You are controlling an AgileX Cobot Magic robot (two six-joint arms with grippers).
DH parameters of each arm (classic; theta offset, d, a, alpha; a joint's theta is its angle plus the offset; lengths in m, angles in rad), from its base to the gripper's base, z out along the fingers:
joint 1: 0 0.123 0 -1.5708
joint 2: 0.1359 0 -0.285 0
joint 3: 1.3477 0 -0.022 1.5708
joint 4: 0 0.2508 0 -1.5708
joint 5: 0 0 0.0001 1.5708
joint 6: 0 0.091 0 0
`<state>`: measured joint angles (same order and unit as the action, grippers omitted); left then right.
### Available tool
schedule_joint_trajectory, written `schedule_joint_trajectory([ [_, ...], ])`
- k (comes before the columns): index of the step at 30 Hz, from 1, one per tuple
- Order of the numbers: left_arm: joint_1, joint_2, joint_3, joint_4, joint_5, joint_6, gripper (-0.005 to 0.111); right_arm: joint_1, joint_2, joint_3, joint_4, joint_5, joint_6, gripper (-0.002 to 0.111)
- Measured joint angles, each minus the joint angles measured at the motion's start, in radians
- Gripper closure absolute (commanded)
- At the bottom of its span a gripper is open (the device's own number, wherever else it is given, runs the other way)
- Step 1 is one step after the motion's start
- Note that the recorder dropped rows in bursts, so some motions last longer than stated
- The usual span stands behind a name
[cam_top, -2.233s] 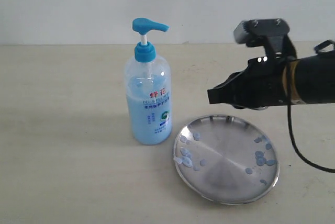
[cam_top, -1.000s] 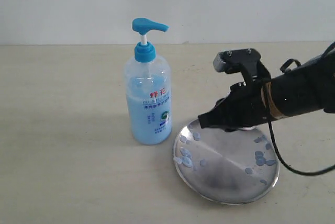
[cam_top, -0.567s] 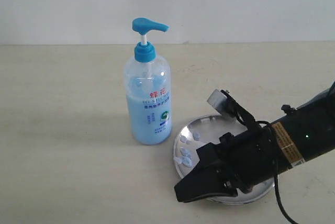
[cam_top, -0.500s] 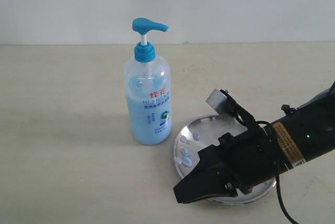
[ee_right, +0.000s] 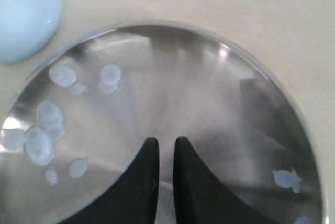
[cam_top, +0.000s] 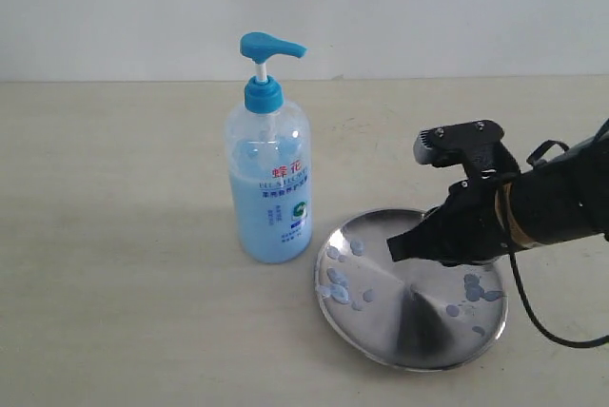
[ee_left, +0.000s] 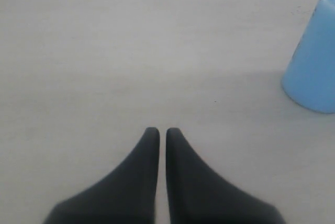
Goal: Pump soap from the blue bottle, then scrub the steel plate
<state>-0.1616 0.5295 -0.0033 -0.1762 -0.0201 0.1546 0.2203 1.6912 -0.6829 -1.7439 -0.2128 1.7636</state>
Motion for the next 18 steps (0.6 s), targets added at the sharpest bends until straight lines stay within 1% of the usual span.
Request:
schedule_joint_trajectory([
  [2, 0.000, 0.000, 0.000, 0.000, 0.000, 0.000, 0.102, 0.000, 0.000, 0.003, 0.002, -0.059, -0.066, 0.109],
  [5, 0.000, 0.000, 0.000, 0.000, 0.000, 0.000, 0.102, 0.000, 0.000, 0.023, 0.000, -0.101, -0.076, 0.109],
  [6, 0.000, 0.000, 0.000, 0.000, 0.000, 0.000, 0.102, 0.000, 0.000, 0.025, 0.000, -0.090, -0.070, 0.109],
  [8, 0.000, 0.000, 0.000, 0.000, -0.002, 0.000, 0.102, 0.000, 0.000, 0.004, -0.002, 0.011, -0.066, 0.109],
  [9, 0.000, 0.000, 0.000, 0.000, -0.002, 0.000, 0.102, 0.000, 0.000, -0.039, -0.002, 0.032, -0.087, 0.109],
  [10, 0.000, 0.000, 0.000, 0.000, -0.002, 0.000, 0.102, 0.000, 0.000, -0.056, 0.000, 0.012, -0.095, 0.109],
  [11, 0.000, 0.000, 0.000, 0.000, -0.002, 0.000, 0.102, 0.000, 0.000, -0.084, 0.004, -0.098, -0.111, 0.109],
  [12, 0.000, 0.000, 0.000, 0.000, -0.002, 0.000, 0.102, 0.000, 0.000, -0.086, 0.004, -0.153, -0.113, 0.109],
  [13, 0.000, 0.000, 0.000, 0.000, -0.002, 0.000, 0.102, 0.000, 0.000, -0.082, 0.004, -0.246, -0.087, 0.109],
  [14, 0.000, 0.000, 0.000, 0.000, -0.002, 0.000, 0.102, 0.002, 0.000, -0.074, 0.004, -0.251, -0.065, 0.109],
  [15, 0.000, 0.000, 0.000, 0.000, -0.002, 0.000, 0.102, 0.002, 0.000, -0.058, -0.001, -0.186, -0.004, 0.109],
  [16, 0.000, 0.000, 0.000, 0.000, -0.002, 0.000, 0.102, 0.002, 0.000, -0.052, -0.001, -0.075, 0.029, 0.109],
  [17, 0.000, 0.000, 0.000, 0.000, -0.002, 0.000, 0.102, 0.002, 0.000, -0.055, -0.001, 0.026, 0.045, 0.109],
  [18, 0.000, 0.000, 0.000, 0.000, -0.002, 0.000, 0.102, 0.000, 0.000, -0.070, -0.001, 0.090, 0.052, 0.109],
])
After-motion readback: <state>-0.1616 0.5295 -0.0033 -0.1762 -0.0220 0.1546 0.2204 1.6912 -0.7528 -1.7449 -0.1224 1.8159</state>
